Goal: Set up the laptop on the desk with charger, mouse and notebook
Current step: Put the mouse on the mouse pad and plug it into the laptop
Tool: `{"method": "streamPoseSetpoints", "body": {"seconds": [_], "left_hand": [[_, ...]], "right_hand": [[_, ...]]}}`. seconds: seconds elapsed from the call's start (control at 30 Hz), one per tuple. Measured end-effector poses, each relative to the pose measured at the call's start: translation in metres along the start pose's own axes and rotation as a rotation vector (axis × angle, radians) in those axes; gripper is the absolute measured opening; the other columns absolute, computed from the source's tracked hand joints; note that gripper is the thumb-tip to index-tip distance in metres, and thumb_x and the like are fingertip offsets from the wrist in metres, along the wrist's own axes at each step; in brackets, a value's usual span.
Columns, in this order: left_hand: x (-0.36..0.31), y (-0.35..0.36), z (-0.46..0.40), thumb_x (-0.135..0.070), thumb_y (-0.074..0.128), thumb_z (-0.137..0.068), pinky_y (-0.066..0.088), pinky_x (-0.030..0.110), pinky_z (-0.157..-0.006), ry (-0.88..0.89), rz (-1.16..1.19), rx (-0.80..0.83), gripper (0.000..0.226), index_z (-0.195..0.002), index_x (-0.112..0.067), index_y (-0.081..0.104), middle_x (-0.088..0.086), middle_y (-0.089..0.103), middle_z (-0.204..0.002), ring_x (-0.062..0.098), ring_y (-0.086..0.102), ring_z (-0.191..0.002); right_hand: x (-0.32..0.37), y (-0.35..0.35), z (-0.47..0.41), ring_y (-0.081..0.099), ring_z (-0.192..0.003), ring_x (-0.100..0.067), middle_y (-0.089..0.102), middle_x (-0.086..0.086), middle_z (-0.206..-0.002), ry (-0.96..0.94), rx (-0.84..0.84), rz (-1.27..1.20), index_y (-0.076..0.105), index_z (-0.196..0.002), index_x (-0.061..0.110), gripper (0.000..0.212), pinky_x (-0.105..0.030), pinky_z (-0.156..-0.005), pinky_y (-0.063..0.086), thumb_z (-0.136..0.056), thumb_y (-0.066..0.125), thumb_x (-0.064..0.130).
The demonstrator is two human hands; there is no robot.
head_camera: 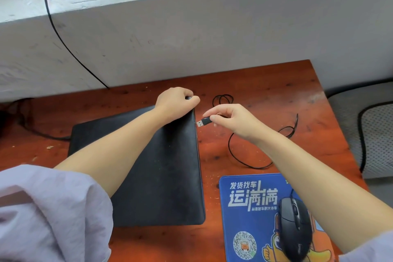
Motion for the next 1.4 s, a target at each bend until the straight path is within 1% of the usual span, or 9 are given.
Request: {"method": "streamPoseSetpoints", "body": {"seconds": [0.1, 0.43, 0.53, 0.67, 0.8, 0.97, 1.13, 1.27, 1.4], "left_hand": [[0.001, -0.001, 0.0, -0.039, 0.038, -0.067, 0.026, 0.03, -0.047, 0.0, 0.007, -0.001, 0.028, -0.053, -0.016, 0.037, 0.002, 0.033, -0.048, 0.018, 0.033, -0.049], [0.001, -0.001, -0.001, -0.039, 0.039, -0.067, 0.026, 0.03, -0.047, -0.003, 0.0, -0.002, 0.027, -0.053, -0.016, 0.036, 0.001, 0.032, -0.048, 0.018, 0.032, -0.05], [0.001, 0.0, -0.001, -0.039, 0.039, -0.067, 0.025, 0.029, -0.046, -0.003, 0.004, -0.001, 0.027, -0.053, -0.016, 0.036, 0.0, 0.032, -0.048, 0.017, 0.031, -0.049], [0.001, 0.0, -0.001, -0.039, 0.039, -0.068, 0.025, 0.03, -0.047, 0.001, 0.001, -0.007, 0.027, -0.053, -0.016, 0.036, 0.001, 0.031, -0.048, 0.018, 0.031, -0.049], [0.001, 0.001, -0.001, -0.039, 0.039, -0.068, 0.025, 0.029, -0.047, 0.001, 0.003, -0.006, 0.027, -0.053, -0.017, 0.037, 0.001, 0.032, -0.048, 0.017, 0.031, -0.049], [0.003, 0.0, -0.003, -0.039, 0.039, -0.068, 0.025, 0.029, -0.046, 0.0, 0.006, -0.019, 0.027, -0.053, -0.017, 0.039, 0.001, 0.032, -0.047, 0.016, 0.031, -0.047], [0.001, 0.002, -0.003, -0.039, 0.039, -0.067, 0.024, 0.029, -0.046, 0.005, 0.008, -0.013, 0.027, -0.052, -0.017, 0.037, 0.0, 0.03, -0.046, 0.016, 0.029, -0.046], [0.001, 0.003, -0.003, -0.039, 0.039, -0.067, 0.023, 0.029, -0.045, 0.004, 0.01, -0.013, 0.029, -0.05, -0.016, 0.033, 0.001, 0.029, -0.045, 0.016, 0.029, -0.046], [0.001, 0.005, -0.002, -0.038, 0.04, -0.067, 0.024, 0.029, -0.046, 0.002, 0.006, -0.01, 0.03, -0.049, -0.016, 0.033, 0.001, 0.029, -0.045, 0.017, 0.03, -0.047]], "right_hand": [[-0.004, 0.002, -0.001, 0.057, -0.072, -0.009, 0.07, -0.001, -0.076, 0.011, -0.013, -0.045, 0.071, -0.088, 0.029, 0.019, -0.029, -0.072, 0.044, -0.085, 0.058, 0.016], [-0.01, 0.006, -0.005, 0.045, -0.062, -0.019, 0.071, 0.007, -0.065, 0.038, -0.046, -0.101, 0.069, -0.092, 0.026, 0.014, -0.03, -0.061, 0.041, -0.087, 0.055, 0.028], [-0.008, 0.007, -0.001, 0.055, -0.063, -0.004, 0.073, 0.007, -0.069, 0.013, -0.059, -0.08, 0.067, -0.092, 0.026, 0.012, -0.023, -0.068, 0.046, -0.088, 0.055, 0.027], [-0.002, 0.01, 0.006, 0.059, -0.07, -0.008, 0.071, 0.009, -0.076, -0.071, -0.089, 0.157, 0.062, -0.094, 0.028, 0.009, -0.022, -0.066, 0.045, -0.086, 0.06, 0.023], [0.011, 0.011, 0.004, 0.05, -0.068, 0.016, 0.059, 0.011, -0.079, -0.2, -0.144, 0.329, 0.065, -0.101, 0.017, 0.015, -0.001, -0.062, 0.034, -0.087, 0.06, 0.016], [0.016, 0.009, 0.001, 0.046, -0.07, 0.025, 0.056, 0.014, -0.081, -0.251, -0.174, 0.377, 0.067, -0.104, 0.012, 0.017, 0.004, -0.064, 0.031, -0.088, 0.06, 0.014], [0.005, 0.007, -0.004, 0.054, -0.066, 0.0, 0.07, 0.004, -0.092, -0.174, -0.136, 0.315, 0.069, -0.104, 0.018, 0.018, -0.004, -0.063, 0.036, -0.088, 0.061, 0.019], [0.011, 0.009, -0.002, 0.051, -0.07, 0.012, 0.066, 0.004, -0.087, -0.244, -0.162, 0.395, 0.069, -0.106, 0.012, 0.021, 0.0, -0.067, 0.03, -0.087, 0.061, 0.017], [0.014, 0.015, -0.004, 0.054, -0.085, -0.017, 0.07, -0.009, -0.092, -0.297, -0.14, 0.54, 0.066, -0.112, 0.011, 0.026, -0.013, -0.072, 0.027, -0.088, 0.061, 0.019]]}}
Point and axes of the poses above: each hand's wrist, its own z-axis away from the middle knuckle, its own y-axis out of the palm, x = y × z, the point moved 8 cm from there along -z, towards the middle knuckle
